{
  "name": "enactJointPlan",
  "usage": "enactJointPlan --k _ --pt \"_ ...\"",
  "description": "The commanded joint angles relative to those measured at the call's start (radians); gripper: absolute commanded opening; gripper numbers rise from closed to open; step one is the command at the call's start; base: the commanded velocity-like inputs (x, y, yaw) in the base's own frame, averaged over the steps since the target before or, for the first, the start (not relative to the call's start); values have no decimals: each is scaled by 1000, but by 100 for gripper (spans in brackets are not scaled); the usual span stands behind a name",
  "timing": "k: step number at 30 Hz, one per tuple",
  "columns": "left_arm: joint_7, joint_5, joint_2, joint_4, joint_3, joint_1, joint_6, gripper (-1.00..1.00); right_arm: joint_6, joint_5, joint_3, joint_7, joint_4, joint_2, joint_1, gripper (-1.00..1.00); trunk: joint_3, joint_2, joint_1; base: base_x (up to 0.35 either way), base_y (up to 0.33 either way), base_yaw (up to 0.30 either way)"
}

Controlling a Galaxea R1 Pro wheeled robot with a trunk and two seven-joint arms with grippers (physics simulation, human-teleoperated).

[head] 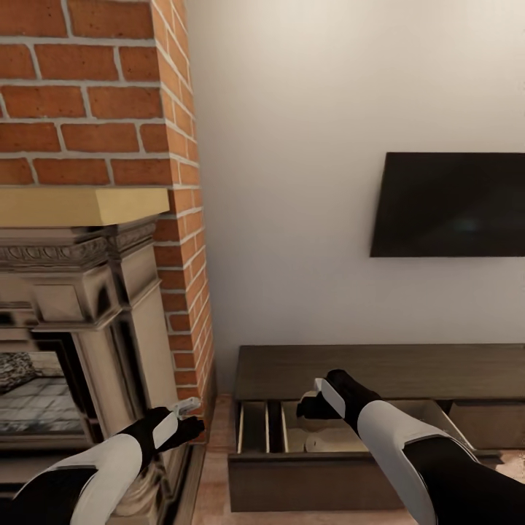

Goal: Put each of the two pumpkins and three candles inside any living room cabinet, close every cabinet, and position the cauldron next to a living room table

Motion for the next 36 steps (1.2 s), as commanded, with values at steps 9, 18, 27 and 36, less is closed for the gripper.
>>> enactJointPlan --k 9,18,27,36 --pt "7 6 -21 -2 2 0 4 100 4 -10 7 -5 -2 0 -1 -100 -1 -1 0 0 -299 0" --pt "7 5 -23 -2 2 0 4 100 4 -10 7 -5 -2 0 -1 -100 -1 -1 0 0 -299 0" --pt "7 5 -24 -2 2 0 4 100 4 -10 8 -6 -2 0 -1 -100 -1 -1 0 61 -316 0" --pt "7 5 -29 -1 2 0 4 100 4 -9 8 -6 0 0 -1 -100 -1 -1 0 128 -325 0"
